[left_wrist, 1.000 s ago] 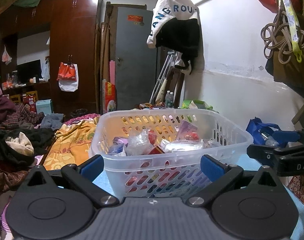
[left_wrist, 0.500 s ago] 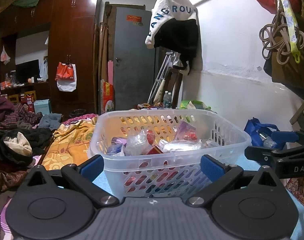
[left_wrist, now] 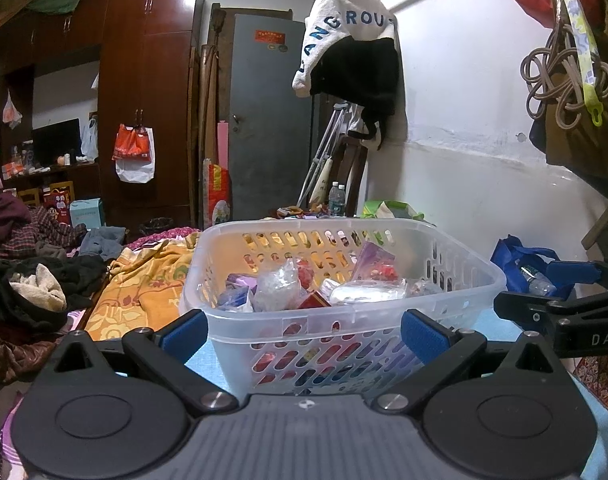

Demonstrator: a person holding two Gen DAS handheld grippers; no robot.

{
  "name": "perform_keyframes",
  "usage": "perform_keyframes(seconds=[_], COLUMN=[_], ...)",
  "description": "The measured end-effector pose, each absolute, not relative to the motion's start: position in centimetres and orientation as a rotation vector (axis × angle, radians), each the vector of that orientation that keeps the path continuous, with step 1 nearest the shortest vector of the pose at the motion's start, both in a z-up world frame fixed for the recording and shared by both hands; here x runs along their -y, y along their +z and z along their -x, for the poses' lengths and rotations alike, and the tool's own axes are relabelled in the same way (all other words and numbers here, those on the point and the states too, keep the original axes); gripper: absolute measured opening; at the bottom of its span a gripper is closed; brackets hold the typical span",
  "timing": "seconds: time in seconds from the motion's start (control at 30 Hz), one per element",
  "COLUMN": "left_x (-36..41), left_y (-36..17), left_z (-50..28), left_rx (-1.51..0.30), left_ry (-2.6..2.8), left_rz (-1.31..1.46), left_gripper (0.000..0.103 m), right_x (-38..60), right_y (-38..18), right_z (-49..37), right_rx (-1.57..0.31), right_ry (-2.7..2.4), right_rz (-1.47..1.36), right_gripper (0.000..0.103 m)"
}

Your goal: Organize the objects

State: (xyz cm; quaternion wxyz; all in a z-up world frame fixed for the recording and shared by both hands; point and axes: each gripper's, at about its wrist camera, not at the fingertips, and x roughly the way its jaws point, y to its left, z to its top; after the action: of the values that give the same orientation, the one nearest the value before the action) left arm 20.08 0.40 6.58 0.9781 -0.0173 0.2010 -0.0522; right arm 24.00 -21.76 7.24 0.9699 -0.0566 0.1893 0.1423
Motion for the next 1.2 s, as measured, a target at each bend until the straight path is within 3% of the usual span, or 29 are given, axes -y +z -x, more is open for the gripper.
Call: perform_keyframes(seconds=[1.2], left_x=[-0.52], left_y=[5.86], left_z=[-20.27], left_rx=[-0.418], left_ry=[-0.116], left_rz=[0.040], left_gripper=[0.103], right_x=[21.88], right_y=[7.15], right_z=[-24.04], right_rx=[-0.368], right_ry=[0.272], right_rz=[0.135], right_gripper=[0.103])
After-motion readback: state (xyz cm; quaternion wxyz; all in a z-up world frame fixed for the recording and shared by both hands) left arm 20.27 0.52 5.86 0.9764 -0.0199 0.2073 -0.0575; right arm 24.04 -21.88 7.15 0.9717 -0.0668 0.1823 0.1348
